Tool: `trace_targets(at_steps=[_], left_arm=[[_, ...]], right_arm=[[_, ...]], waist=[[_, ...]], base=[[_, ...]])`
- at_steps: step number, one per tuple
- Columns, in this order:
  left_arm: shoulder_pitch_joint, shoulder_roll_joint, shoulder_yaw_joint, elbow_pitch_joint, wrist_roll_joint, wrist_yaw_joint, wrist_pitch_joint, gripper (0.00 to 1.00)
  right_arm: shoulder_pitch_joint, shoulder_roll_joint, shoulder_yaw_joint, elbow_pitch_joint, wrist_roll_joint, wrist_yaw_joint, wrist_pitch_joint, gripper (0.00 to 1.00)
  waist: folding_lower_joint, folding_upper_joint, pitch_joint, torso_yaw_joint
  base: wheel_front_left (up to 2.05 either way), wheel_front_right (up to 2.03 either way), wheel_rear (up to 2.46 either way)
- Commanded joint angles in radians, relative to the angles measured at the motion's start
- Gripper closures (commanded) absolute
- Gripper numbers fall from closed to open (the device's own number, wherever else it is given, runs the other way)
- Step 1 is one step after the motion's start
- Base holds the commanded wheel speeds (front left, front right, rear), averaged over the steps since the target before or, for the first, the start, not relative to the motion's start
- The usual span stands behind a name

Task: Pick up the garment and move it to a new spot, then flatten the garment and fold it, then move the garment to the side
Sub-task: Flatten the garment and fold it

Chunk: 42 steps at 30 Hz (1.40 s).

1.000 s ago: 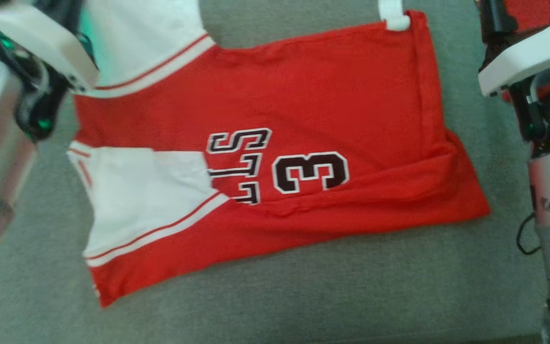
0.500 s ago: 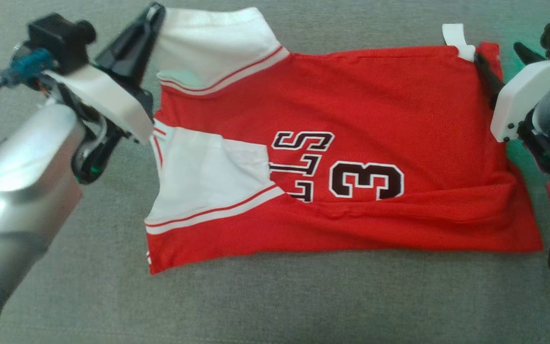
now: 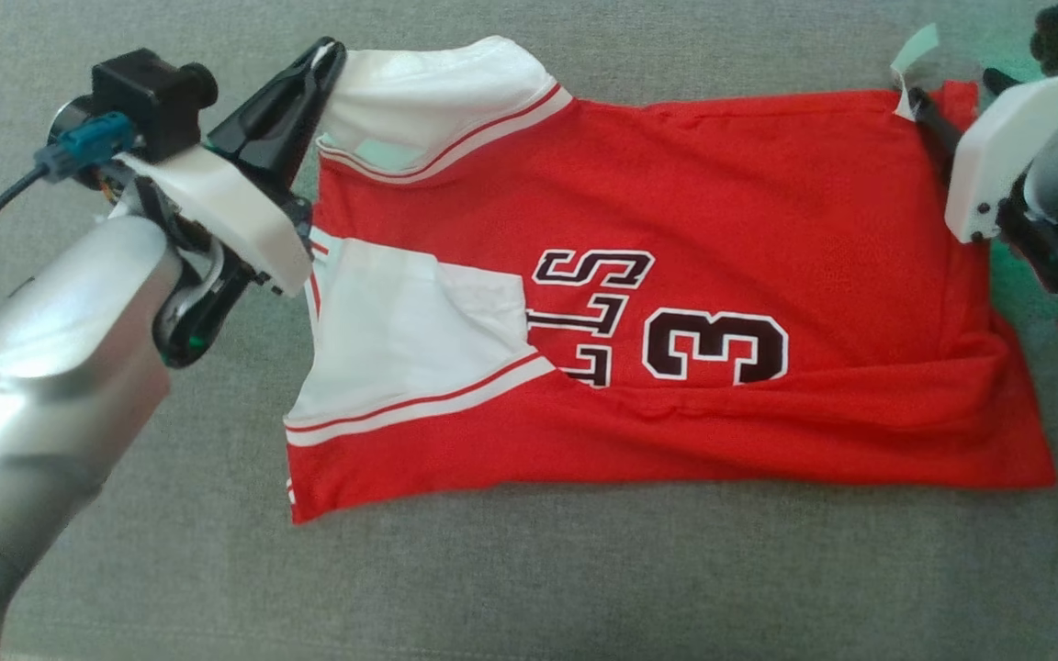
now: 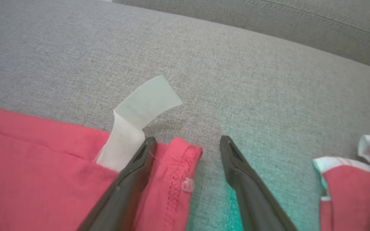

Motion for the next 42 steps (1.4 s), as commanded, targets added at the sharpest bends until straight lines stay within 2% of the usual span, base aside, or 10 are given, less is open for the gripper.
trace_targets(at_steps=[1,2,9,17,25,31,37,42], left_arm=[[-0.044,0.038,0.042,0.002,0.003,0.007,-0.007,1.0],[-0.043,0.039,0.043,0.011,0.002,0.008,-0.008,1.0],[-0.052,0.043,0.057,0.07,-0.007,0.011,-0.024,1.0],[-0.167,0.058,0.091,0.147,0.017,0.02,-0.062,1.0],[-0.343,0.056,0.107,0.272,0.069,0.01,-0.11,1.0],[-0.4,0.019,0.123,0.339,0.084,0.005,-0.14,1.0],[-0.323,0.007,0.069,0.274,0.082,0.001,-0.145,1.0],[-0.216,0.061,0.0,0.152,0.047,0.001,-0.146,1.0]], right_arm=[[0.0,-0.009,0.037,-0.006,0.022,-0.001,0.034,0.61],[-0.001,-0.011,0.051,-0.006,0.034,-0.001,0.044,1.0],[-0.048,-0.021,0.075,-0.037,0.1,-0.001,-0.001,1.0],[-0.191,0.001,0.059,-0.055,0.108,-0.001,-0.107,1.0],[-0.338,0.051,0.054,0.006,0.084,-0.001,-0.203,1.0],[-0.369,0.079,0.054,0.068,0.089,-0.001,-0.299,1.0],[-0.31,0.05,0.07,0.109,0.142,-0.001,-0.329,1.0],[-0.213,0.006,0.107,0.095,0.22,-0.001,-0.306,1.0]], waist=[[0.0,0.0,-0.003,-0.006],[0.0,0.0,-0.006,-0.009],[0.0,0.0,-0.017,-0.037],[0.0,0.0,0.03,-0.073],[0.0,0.0,0.092,-0.109],[0.0,0.0,0.097,-0.111],[0.0,0.0,0.051,-0.087],[0.0,0.0,-0.007,-0.067]], base=[[0.0,0.0,0.0],[0.0,0.0,0.0],[0.0,0.0,0.0],[0.0,0.0,0.0],[0.0,0.0,0.0],[0.0,0.0,0.0],[0.0,0.0,0.0],[0.0,0.0,0.0]])
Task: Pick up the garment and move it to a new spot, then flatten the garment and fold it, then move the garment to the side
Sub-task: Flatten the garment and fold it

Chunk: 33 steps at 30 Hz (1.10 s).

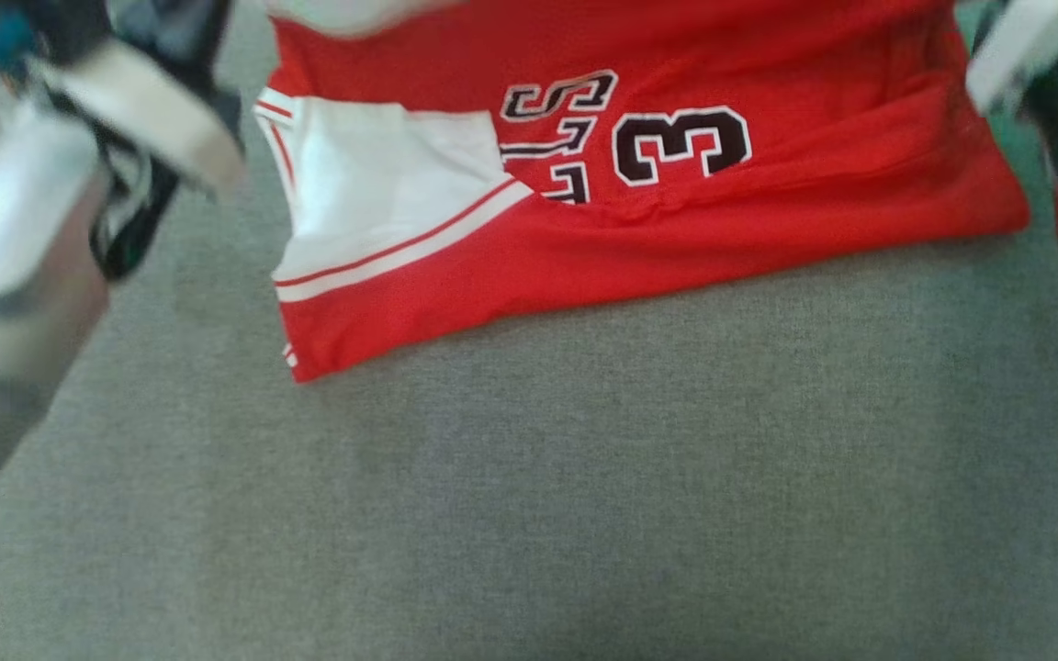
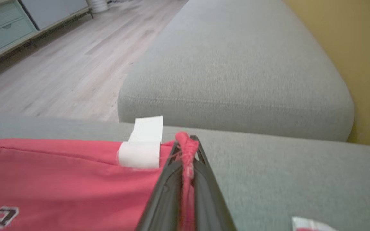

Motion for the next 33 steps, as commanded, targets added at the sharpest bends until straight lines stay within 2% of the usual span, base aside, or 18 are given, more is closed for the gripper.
trace_targets(at_steps=[1,5,8,17,22,26,33], left_arm=[[0.002,0.087,0.003,-0.054,-0.016,0.002,-0.005,1.0],[0.082,0.153,-0.048,-0.148,-0.061,0.002,0.023,1.0],[0.171,0.229,-0.115,-0.29,-0.126,0.002,0.108,1.0],[0.259,0.3,-0.185,-0.455,-0.173,0.002,0.213,1.0],[0.29,0.31,-0.198,-0.472,-0.171,0.003,0.244,1.0],[0.314,0.306,-0.205,-0.471,-0.157,0.022,0.259,1.0],[0.35,0.261,-0.214,-0.444,-0.134,0.045,0.282,1.0]], right_arm=[[0.055,-0.025,0.022,-0.04,0.037,-0.001,0.013,1.0],[0.139,-0.07,0.054,-0.072,0.104,-0.001,0.057,1.0],[0.227,-0.132,0.101,-0.113,0.165,-0.001,0.141,1.0],[0.31,-0.216,0.168,-0.157,0.196,-0.001,0.252,1.0],[0.34,-0.246,0.186,-0.188,0.228,-0.001,0.328,1.0],[0.356,-0.26,0.199,-0.219,0.244,-0.001,0.376,1.0],[0.371,-0.247,0.203,-0.236,0.223,-0.001,0.378,1.0]], waist=[[0.0,0.0,-0.043,0.019],[0.0,0.0,-0.089,0.031],[0.0,0.0,-0.133,0.041],[0.0,0.0,-0.161,0.047],[0.0,0.0,-0.179,0.038],[0.0,0.0,-0.196,0.021],[0.0,0.0,-0.19,0.006]], base=[[0.0,0.0,0.0],[0.0,0.0,0.0],[0.0,0.0,0.0],[0.0,0.0,0.0],[0.0,0.0,0.0],[0.0,0.0,0.0],[0.0,0.0,0.0]])
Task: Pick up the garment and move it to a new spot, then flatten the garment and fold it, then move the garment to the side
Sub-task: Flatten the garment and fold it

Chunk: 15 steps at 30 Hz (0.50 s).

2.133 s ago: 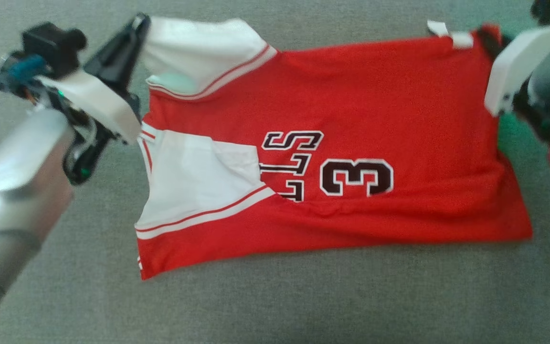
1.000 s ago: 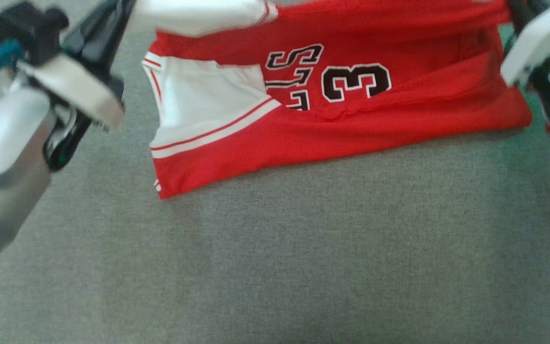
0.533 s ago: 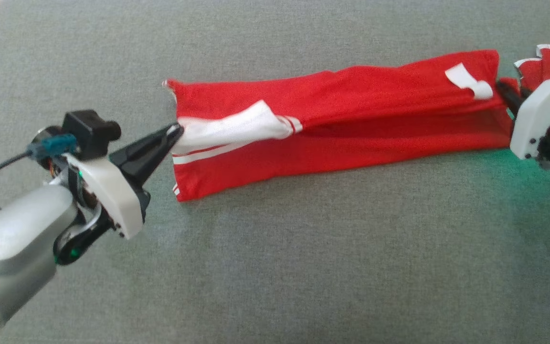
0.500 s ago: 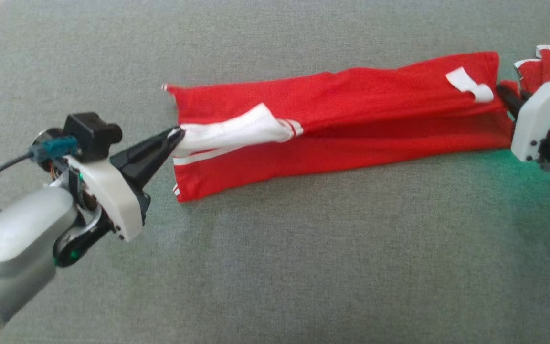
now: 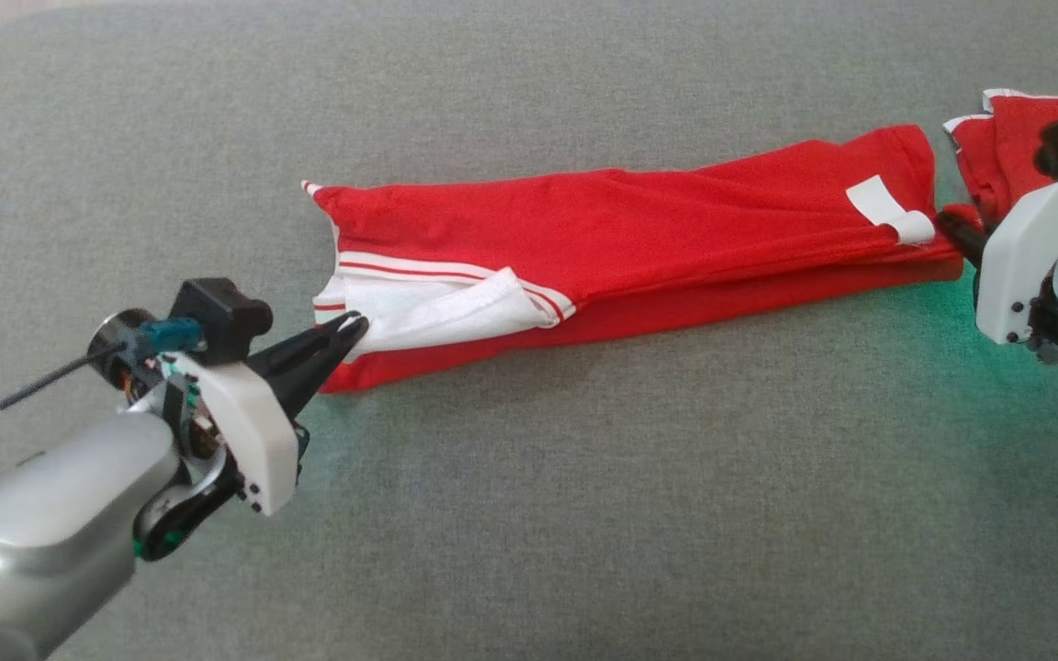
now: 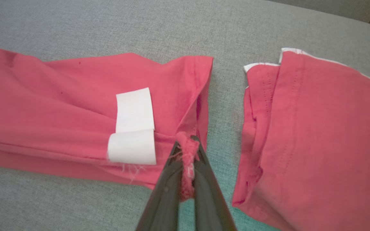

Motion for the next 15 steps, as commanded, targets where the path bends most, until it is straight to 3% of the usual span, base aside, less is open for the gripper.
trace_targets(at_steps=[1,2,3,4,5,9,15], left_arm=[[-0.025,0.026,0.037,0.003,0.008,0.012,-0.001,1.0],[-0.022,0.018,0.037,0.013,0.008,0.017,-0.002,1.0],[-0.02,0.009,0.037,0.024,0.009,0.022,-0.004,1.0],[-0.017,-0.009,0.04,0.044,0.014,0.036,-0.02,0.38],[-0.012,-0.019,0.046,0.053,0.008,0.044,-0.03,0.0],[0.004,-0.053,0.098,0.086,-0.021,0.092,-0.111,0.0],[0.054,-0.112,0.271,0.105,-0.08,0.185,-0.28,0.0]], right_arm=[[0.013,-0.015,-0.004,-0.018,-0.02,-0.001,-0.021,0.32],[0.013,-0.009,-0.007,-0.01,-0.03,-0.001,-0.028,0.0],[0.013,-0.002,-0.007,-0.004,-0.036,-0.001,-0.032,0.0],[0.014,0.014,-0.016,0.005,-0.038,-0.001,-0.044,0.0],[0.014,0.02,-0.019,0.006,-0.04,-0.001,-0.051,0.0],[0.01,0.042,-0.063,0.004,-0.034,-0.001,-0.12,0.0],[0.015,0.115,-0.17,-0.045,-0.034,-0.001,-0.355,0.0]], waist=[[-0.0001,-0.0001,0.006,-0.003],[-0.0001,-0.0001,0.009,-0.004],[-0.0001,-0.0001,0.011,-0.005],[-0.0001,-0.0001,0.012,-0.008],[-0.0001,-0.0001,0.012,-0.01],[-0.0001,-0.0001,-0.006,-0.021],[-0.0001,-0.0001,-0.052,-0.038]], base=[[0.0,0.0,0.0],[0.0,0.0,0.0],[0.0,0.0,0.0],[0.0,0.0,0.0],[0.0,0.0,0.0],[0.0,0.0,0.0],[0.0,0.0,0.0]])
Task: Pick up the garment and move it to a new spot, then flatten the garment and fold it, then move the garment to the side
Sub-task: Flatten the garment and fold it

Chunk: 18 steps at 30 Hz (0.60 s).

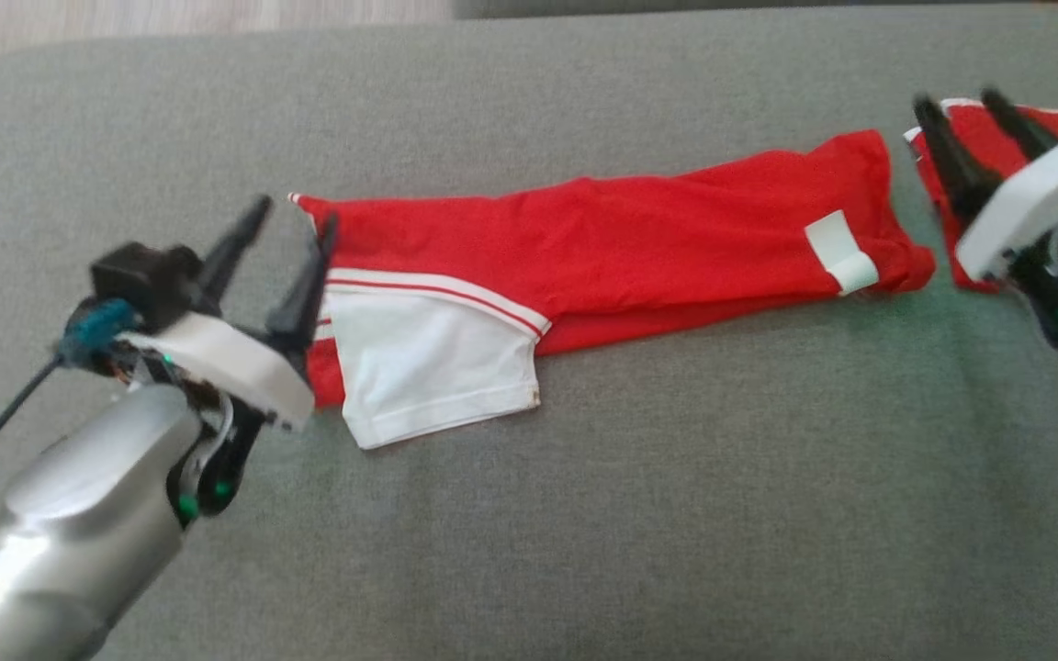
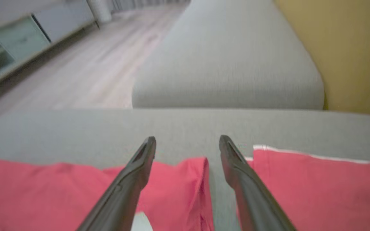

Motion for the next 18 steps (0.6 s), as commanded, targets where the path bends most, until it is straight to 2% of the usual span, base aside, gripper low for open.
trace_targets(at_steps=[1,5,7,8,9,12,18], left_arm=[[-0.006,0.019,0.099,-0.018,-0.001,0.024,-0.017,0.0],[0.103,-0.044,0.373,-0.112,0.11,0.093,-0.02,0.0],[0.186,-0.085,0.483,-0.162,0.196,0.1,-0.02,0.0],[0.186,-0.085,0.483,-0.162,0.196,0.1,-0.02,0.0],[0.229,-0.109,0.533,-0.183,0.238,0.1,-0.02,0.0],[0.356,-0.187,0.659,-0.226,0.336,0.074,-0.02,0.0],[0.532,-0.319,0.819,-0.236,0.505,-0.032,-0.02,0.0]], right_arm=[[0.019,0.018,-0.016,-0.054,-0.011,-0.001,-0.063,0.0],[0.063,0.081,-0.066,-0.104,-0.083,-0.001,-0.224,0.0],[0.096,0.113,-0.083,-0.12,-0.132,-0.001,-0.28,0.0],[0.096,0.113,-0.083,-0.12,-0.132,-0.001,-0.28,0.0],[0.116,0.133,-0.104,-0.122,-0.154,-0.001,-0.31,0.0],[0.188,0.204,-0.165,-0.132,-0.23,-0.001,-0.365,0.0],[0.337,0.342,-0.275,-0.17,-0.37,-0.001,-0.403,0.0]], waist=[[-0.0001,0.0,-0.022,-0.009],[-0.0001,0.0,-0.056,-0.016],[-0.0001,0.0,-0.07,-0.018],[-0.0001,0.0,-0.07,-0.018],[-0.0001,0.0,-0.078,-0.018],[-0.0001,0.0,-0.096,-0.021],[-0.0001,0.0,-0.111,-0.027]], base=[[0.0,0.0,0.0],[0.0,0.0,0.0],[0.0,0.0,0.0],[0.0,0.0,0.0],[0.0,0.0,0.0],[0.0,0.0,0.0],[0.0,0.0,0.0]])
